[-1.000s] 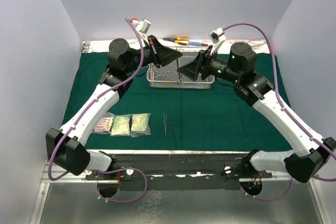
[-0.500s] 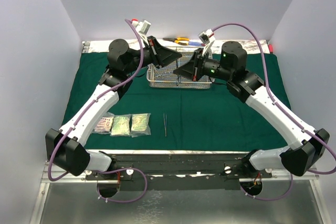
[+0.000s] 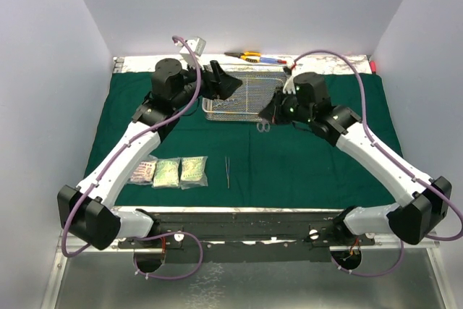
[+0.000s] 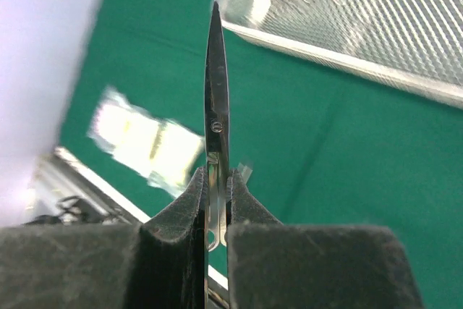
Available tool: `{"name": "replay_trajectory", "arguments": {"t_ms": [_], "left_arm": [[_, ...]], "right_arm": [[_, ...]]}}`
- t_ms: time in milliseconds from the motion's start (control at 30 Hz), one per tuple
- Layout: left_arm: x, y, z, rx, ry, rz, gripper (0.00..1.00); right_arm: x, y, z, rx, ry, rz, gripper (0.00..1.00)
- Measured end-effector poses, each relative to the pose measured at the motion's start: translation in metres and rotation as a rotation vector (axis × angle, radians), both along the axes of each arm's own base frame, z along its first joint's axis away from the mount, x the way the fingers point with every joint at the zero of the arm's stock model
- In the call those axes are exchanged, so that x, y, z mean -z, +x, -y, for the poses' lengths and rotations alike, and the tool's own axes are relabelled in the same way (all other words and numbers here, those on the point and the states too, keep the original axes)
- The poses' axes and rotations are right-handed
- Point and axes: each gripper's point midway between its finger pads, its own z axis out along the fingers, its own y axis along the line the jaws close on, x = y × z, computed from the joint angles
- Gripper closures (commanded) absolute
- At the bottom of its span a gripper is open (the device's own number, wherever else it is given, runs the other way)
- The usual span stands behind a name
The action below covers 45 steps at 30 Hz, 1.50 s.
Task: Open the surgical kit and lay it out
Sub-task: Place the medical item in the surgical kit.
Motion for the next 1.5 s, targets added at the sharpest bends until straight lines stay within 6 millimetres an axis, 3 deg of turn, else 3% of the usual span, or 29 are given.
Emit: {"name": "replay_trajectory", "arguments": {"t_ms": [133, 233, 333, 467, 767, 1033, 1100, 1200, 1300, 1500], "left_arm": [[0.039, 0.014, -0.025, -0.162, 0.11, -0.055, 0.28], [0.073, 0.018, -0.042, -0.245, 0.191, -0.11, 0.28], [0.103, 0.017, -0.055, -0.296, 0.26, -0.166, 0.28], [0.114, 0.017, -0.062, -0.333, 0.294, -0.185, 0.28], [0.114, 0.019, -0.065, -0.348, 0.302, -0.179, 0.28], [0.115, 0.021, -0.068, -0.357, 0.317, -0.168, 0.28], [0.115, 0.021, -0.068, -0.357, 0.319, -0.166, 0.28], [0.115, 0.021, -0.068, -0.356, 0.321, -0.165, 0.28], [0.115, 0.021, -0.068, -0.355, 0.324, -0.163, 0.28], [0.115, 0.021, -0.068, -0.355, 0.329, -0.16, 0.28]], "right_arm": [[0.076, -0.014, 0.039, 0.149, -0.181, -0.19, 0.99], [0.136, -0.044, 0.075, 0.239, -0.33, -0.351, 0.99], [0.179, -0.072, 0.106, 0.302, -0.445, -0.473, 0.99], [0.219, -0.105, 0.137, 0.342, -0.571, -0.591, 0.99], [0.252, -0.107, 0.153, 0.363, -0.7, -0.659, 0.99], [0.263, -0.098, 0.159, 0.368, -0.753, -0.64, 0.95], [0.266, -0.097, 0.159, 0.368, -0.758, -0.64, 0.89], [0.269, -0.096, 0.16, 0.37, -0.765, -0.648, 0.71], [0.269, -0.095, 0.16, 0.367, -0.771, -0.645, 0.59], [0.262, -0.094, 0.159, 0.366, -0.768, -0.648, 0.53]]}}
